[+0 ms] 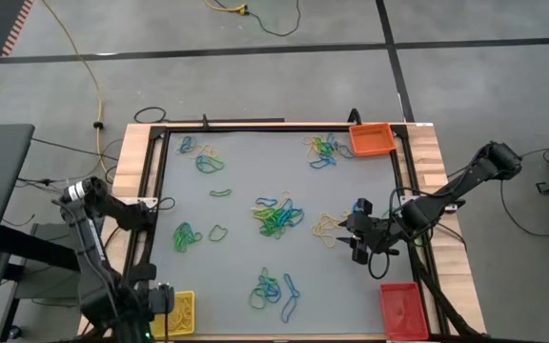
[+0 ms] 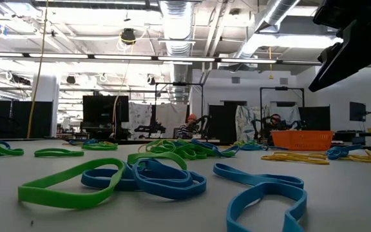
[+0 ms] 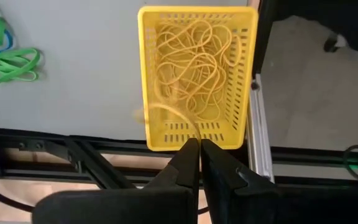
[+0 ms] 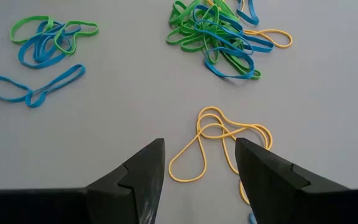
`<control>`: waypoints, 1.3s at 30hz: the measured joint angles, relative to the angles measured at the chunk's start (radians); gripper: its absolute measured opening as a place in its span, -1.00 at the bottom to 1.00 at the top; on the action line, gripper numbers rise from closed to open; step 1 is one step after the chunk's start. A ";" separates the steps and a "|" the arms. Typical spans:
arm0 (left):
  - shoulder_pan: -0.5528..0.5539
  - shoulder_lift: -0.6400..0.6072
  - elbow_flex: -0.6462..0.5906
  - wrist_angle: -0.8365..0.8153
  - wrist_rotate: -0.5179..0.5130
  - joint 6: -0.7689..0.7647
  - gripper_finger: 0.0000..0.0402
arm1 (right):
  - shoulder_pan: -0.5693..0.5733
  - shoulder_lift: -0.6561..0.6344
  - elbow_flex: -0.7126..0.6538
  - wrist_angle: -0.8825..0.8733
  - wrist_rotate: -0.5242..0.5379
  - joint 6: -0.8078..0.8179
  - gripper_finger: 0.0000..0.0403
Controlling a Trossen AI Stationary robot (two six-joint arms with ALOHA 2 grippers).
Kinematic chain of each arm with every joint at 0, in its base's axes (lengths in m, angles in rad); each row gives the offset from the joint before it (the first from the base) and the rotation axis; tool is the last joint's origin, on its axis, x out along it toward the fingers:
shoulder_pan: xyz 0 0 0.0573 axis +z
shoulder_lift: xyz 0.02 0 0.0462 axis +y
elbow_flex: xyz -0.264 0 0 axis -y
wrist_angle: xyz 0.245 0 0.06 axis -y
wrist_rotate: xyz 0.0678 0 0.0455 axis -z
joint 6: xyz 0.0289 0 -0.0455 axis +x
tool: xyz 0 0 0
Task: Sort rubber bands into baskets
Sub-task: Put the yellow rubber band into the yellow bin
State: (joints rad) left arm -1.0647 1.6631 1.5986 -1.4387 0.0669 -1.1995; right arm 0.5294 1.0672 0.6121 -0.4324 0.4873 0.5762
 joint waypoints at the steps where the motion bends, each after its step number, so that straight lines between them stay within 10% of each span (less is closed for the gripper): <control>1: -0.004 0.010 0.000 0.001 -0.001 0.000 -1.00 | 0.000 0.000 0.000 0.000 0.000 0.000 0.11; 24: -0.010 0.091 -0.270 0.235 0.056 0.026 -0.98 | 0.000 0.000 0.000 0.000 0.000 0.000 0.11; 39: 0.008 0.090 -0.330 0.332 -0.046 0.019 -0.22 | 0.000 0.000 0.000 0.000 0.000 0.000 0.11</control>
State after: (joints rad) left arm -1.0563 1.7531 1.2683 -1.1066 0.0209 -1.1801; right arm 0.5296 1.0672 0.6121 -0.4328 0.4873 0.5762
